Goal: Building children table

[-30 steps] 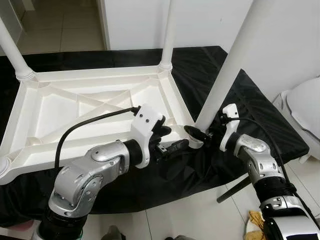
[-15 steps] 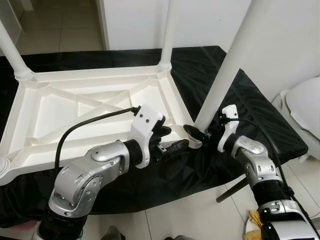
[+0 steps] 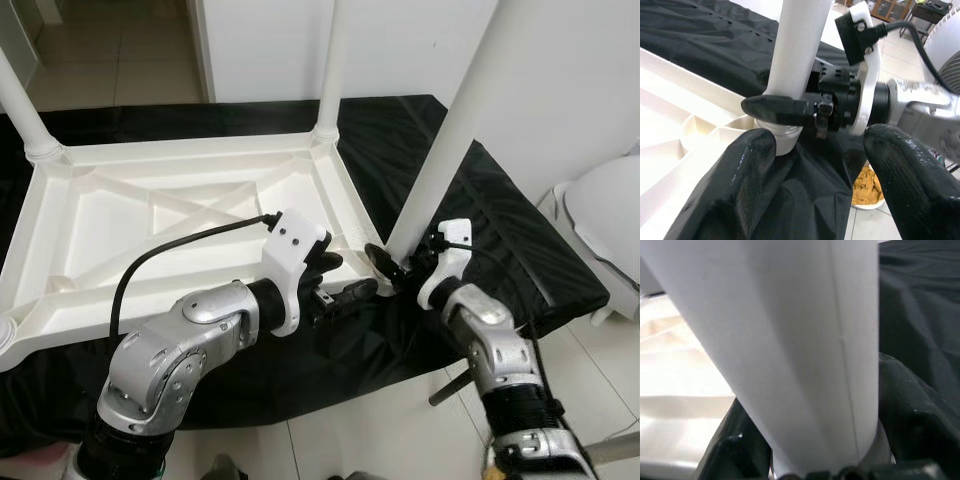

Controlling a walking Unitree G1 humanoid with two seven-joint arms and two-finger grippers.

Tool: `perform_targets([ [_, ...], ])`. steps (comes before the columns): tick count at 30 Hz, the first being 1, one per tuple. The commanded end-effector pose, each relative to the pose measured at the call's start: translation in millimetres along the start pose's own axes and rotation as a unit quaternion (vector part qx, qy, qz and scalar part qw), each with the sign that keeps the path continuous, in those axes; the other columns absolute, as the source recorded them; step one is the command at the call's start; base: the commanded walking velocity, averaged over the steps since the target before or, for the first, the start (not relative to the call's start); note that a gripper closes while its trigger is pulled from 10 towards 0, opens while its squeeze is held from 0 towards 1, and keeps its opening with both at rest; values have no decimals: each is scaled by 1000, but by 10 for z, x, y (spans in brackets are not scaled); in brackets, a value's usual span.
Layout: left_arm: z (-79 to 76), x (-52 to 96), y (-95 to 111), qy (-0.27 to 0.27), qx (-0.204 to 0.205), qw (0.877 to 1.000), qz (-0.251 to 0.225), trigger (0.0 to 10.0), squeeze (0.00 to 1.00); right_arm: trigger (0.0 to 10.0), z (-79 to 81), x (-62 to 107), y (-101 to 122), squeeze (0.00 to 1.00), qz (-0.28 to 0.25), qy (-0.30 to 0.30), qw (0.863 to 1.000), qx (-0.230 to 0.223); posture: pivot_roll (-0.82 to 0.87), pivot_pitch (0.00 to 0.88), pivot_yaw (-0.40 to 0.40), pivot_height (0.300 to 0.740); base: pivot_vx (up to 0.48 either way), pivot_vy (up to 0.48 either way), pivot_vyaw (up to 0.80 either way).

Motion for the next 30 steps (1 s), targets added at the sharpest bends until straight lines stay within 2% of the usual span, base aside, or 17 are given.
perform_targets([
  [1, -19, -19, -4, 0, -5, 1000, 2, 10000, 0, 10000, 36, -8, 83, 0, -16, -20, 1000, -14, 11, 44, -81, 740, 0, 0, 0],
  [2, -19, -19, -4, 0, -5, 1000, 2, 10000, 0, 10000, 36, -8, 83, 0, -16, -20, 1000, -14, 11, 44, -81, 740, 0, 0, 0],
  [6, -8, -17, -6, 3, -5, 1000, 1, 10000, 0, 10000, 63, -3, 145, 0, -30, -112, 993, -35, 10, 38, -84, 740, 0, 0, 0],
  [8, -8, -17, -6, 3, -5, 1000, 1, 10000, 0, 10000, 63, -3, 145, 0, -30, -112, 993, -35, 10, 38, -84, 740, 0, 0, 0],
  [11, -3, -23, -4, 4, -5, 1000, 0, 10000, 0, 10000, 33, 25, 130, 0, -24, -198, 979, -39, 11, 29, -87, 740, 0, 0, 0],
  [14, -7, -25, -5, 3, -4, 1000, -1, 10000, 0, 10000, 119, 9, 104, 0, -20, -197, 979, -46, 11, 26, -86, 740, 0, 0, 0],
  [26, -1, -21, -14, 1, -7, 1000, 2, 10000, 0, 10000, 89, 29, 105, 0, -14, -210, 976, -46, 11, 17, -83, 740, 0, 0, 0],
  [27, -4, -21, -16, 0, -6, 1000, 2, 10000, 0, 10000, 83, 32, 103, 820, -13, -213, 976, -47, 9, 18, -82, 740, 0, 0, 0],
  [28, -4, -21, -16, 0, -6, 1000, 2, 10000, 0, 10000, 83, 32, 103, 820, -13, -213, 976, -47, 9, 18, -82, 740, 0, 0, 0],
  [29, -7, -19, -19, 0, -7, 1000, 3, 10000, 0, 10000, 81, 29, 111, 1000, -15, -209, 977, -51, 10, 19, -83, 740, 0, 0, 0],
  [30, -5, -19, -18, 0, -6, 1000, 3, 10000, 0, 10000, 73, 30, 133, 1000, -18, -210, 976, -50, 9, 19, -82, 740, 0, 0, 0],
])
Point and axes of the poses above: a point about 5 cm out from each wrist's last joint towards the gripper, its own x axis pointing back from the gripper into the wrist, its own y axis along the axis of the wrist's last joint, z = x × y, the point moved 6 cm from there along -x, pointing out of the wrist towards the gripper
